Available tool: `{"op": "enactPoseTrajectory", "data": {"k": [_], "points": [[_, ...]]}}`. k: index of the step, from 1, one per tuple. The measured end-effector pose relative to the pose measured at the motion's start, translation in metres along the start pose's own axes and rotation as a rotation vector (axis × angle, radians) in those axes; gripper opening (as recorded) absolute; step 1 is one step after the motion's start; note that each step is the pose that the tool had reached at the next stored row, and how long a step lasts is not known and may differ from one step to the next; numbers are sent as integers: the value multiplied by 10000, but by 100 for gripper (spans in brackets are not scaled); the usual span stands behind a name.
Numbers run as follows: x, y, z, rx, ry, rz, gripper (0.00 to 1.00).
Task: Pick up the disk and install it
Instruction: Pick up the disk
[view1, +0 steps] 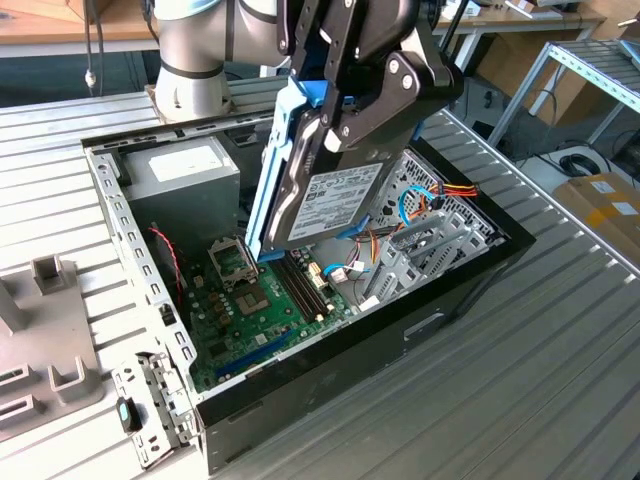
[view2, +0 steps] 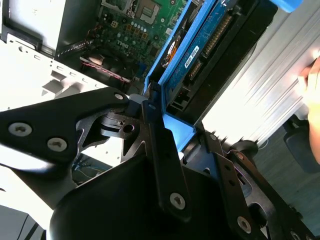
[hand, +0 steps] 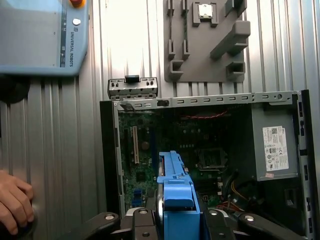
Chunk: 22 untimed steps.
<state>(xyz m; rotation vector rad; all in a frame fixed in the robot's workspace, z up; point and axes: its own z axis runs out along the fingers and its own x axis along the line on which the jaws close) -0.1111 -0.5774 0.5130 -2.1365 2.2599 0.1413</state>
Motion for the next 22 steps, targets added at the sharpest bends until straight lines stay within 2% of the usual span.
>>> {"op": "enactPoseTrajectory", "data": {"k": [12, 22], "points": [[3, -58, 1, 0, 0, 0, 37], [2, -147, 5, 0, 1, 0, 37]]}}
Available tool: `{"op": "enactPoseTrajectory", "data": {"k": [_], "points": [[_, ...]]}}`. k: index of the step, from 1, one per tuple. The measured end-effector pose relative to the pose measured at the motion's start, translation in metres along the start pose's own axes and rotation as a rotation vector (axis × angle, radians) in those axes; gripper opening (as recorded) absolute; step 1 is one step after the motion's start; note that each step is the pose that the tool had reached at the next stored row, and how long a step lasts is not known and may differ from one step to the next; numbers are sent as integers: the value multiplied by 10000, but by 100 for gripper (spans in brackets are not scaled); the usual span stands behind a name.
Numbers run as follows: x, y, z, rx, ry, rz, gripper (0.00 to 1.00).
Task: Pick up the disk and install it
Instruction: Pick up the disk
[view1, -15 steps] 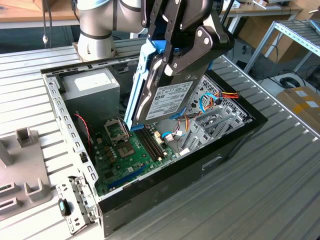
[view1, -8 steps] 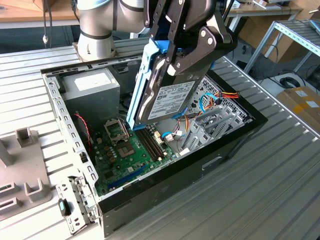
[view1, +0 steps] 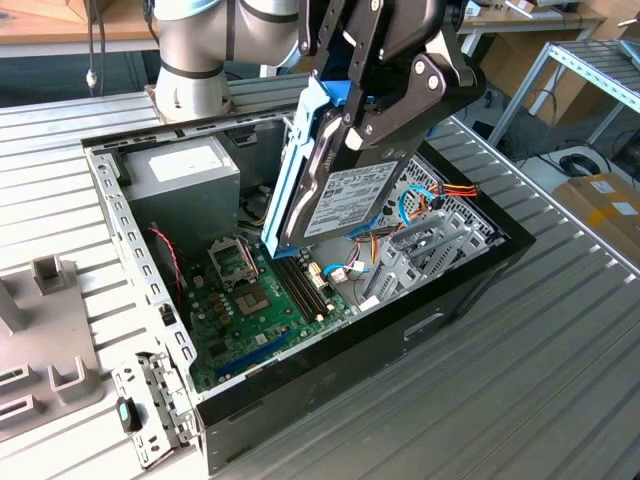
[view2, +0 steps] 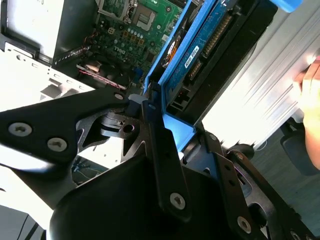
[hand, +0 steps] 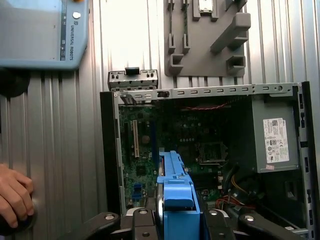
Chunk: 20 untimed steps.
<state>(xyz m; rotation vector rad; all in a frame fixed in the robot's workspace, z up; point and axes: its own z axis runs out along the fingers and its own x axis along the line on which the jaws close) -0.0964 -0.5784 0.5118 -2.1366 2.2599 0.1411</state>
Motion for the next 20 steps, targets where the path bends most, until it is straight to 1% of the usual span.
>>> {"op": "enactPoseTrajectory", "data": {"k": [6, 8, 13, 14, 17, 20], "points": [[-4, -74, 2, 0, 1, 0, 37], [-5, -108, 3, 0, 8, 1, 37], [-8, -166, 7, 0, 37, -21, 37], [-8, -169, 8, -2, 41, -63, 37], [-8, -176, 11, -42, 72, -562, 37], [-11, -211, 13, -51, 77, -658, 37]]}}
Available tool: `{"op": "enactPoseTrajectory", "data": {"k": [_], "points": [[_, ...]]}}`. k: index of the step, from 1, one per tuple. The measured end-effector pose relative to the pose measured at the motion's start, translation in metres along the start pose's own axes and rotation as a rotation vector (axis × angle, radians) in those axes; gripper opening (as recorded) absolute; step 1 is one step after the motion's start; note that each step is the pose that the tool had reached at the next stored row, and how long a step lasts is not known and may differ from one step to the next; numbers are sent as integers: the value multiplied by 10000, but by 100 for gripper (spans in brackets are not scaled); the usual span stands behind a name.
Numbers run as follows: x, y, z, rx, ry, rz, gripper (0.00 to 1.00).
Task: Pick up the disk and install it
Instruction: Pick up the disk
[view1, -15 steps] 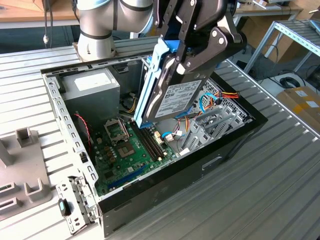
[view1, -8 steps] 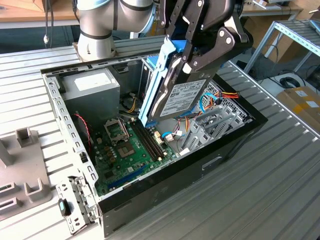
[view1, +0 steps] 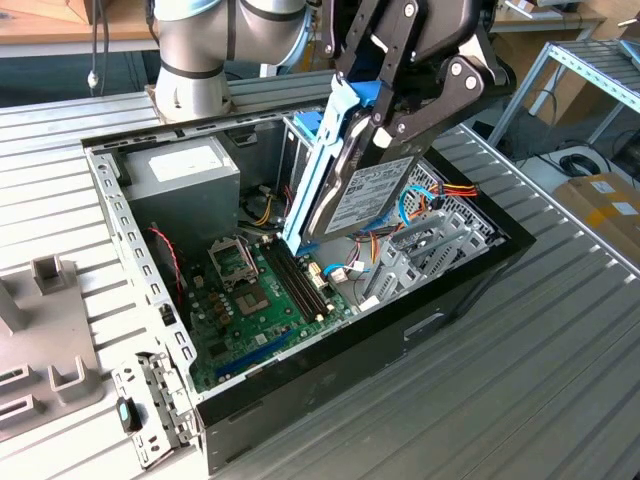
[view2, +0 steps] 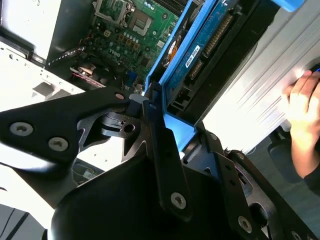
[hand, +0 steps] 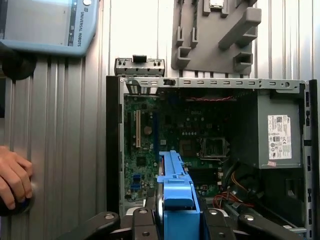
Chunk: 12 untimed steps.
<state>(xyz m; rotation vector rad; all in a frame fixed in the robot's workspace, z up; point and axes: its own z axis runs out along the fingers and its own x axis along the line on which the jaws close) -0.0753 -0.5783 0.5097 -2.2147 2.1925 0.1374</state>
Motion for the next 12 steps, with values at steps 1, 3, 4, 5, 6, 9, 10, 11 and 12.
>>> {"op": "enactPoseTrajectory", "data": {"k": [1, 3, 4, 5, 6, 9, 10, 11, 12], "points": [[1, -12, 1, 0, 0, 1, 37], [1, -39, 1, 1, 0, 1, 37], [1, -49, 1, 1, 0, 0, 37], [1, -57, 2, 0, 0, 1, 37], [2, -63, 3, 1, -1, 1, 37], [2, -78, 6, 1, 0, 1, 37], [2, -80, 7, 1, 0, 2, 37], [2, -83, 8, 0, 0, 1, 37], [3, -91, 10, 1, 0, 0, 37]]}}
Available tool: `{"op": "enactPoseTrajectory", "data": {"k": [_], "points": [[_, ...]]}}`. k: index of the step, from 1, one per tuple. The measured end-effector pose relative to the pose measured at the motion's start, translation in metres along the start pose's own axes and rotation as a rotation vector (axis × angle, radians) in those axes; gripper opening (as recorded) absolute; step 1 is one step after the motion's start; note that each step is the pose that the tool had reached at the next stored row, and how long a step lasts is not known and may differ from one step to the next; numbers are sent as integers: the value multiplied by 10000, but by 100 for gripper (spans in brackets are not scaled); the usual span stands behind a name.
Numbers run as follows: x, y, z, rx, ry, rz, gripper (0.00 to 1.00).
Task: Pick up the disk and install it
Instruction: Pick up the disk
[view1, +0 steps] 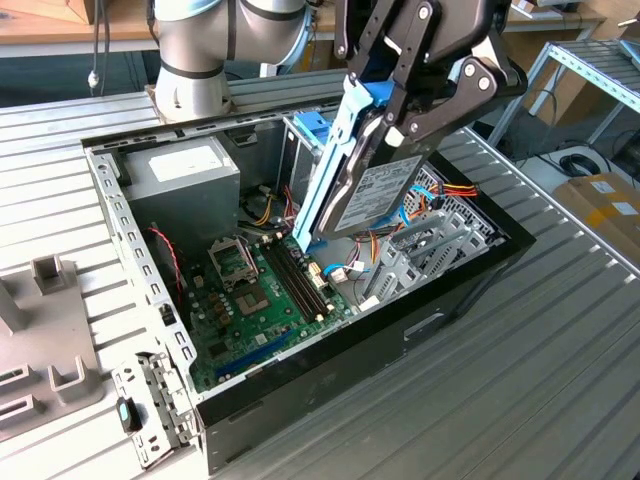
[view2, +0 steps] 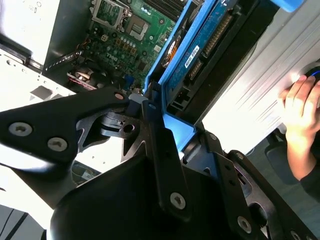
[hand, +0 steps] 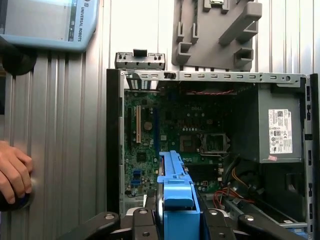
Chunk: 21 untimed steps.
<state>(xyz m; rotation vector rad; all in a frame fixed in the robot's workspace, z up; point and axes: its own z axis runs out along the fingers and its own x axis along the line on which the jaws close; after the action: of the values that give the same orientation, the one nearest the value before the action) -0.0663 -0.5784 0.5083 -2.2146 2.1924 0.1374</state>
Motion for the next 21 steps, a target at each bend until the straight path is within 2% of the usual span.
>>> {"op": "enactPoseTrajectory", "data": {"k": [21], "points": [[2, -80, 20, 0, 0, 1, 37]]}}
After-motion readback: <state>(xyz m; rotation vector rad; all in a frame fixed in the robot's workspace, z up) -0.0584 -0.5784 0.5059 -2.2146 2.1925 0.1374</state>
